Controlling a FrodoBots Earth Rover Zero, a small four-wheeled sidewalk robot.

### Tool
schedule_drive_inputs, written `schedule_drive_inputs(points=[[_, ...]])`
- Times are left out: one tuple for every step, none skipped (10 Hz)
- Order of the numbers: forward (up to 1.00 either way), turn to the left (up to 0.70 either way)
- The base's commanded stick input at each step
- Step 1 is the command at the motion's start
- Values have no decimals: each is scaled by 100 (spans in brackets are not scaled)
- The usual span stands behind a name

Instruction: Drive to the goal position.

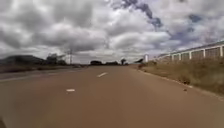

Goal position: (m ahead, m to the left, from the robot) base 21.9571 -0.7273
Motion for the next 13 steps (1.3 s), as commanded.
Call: schedule_drive_inputs(points=[[85, 0], [85, 0], [85, 0], [85, 0], [85, 0], [85, 0], [85, 0], [85, 0], [85, 0], [85, 0], [85, 0], [85, 0], [85, 0]])
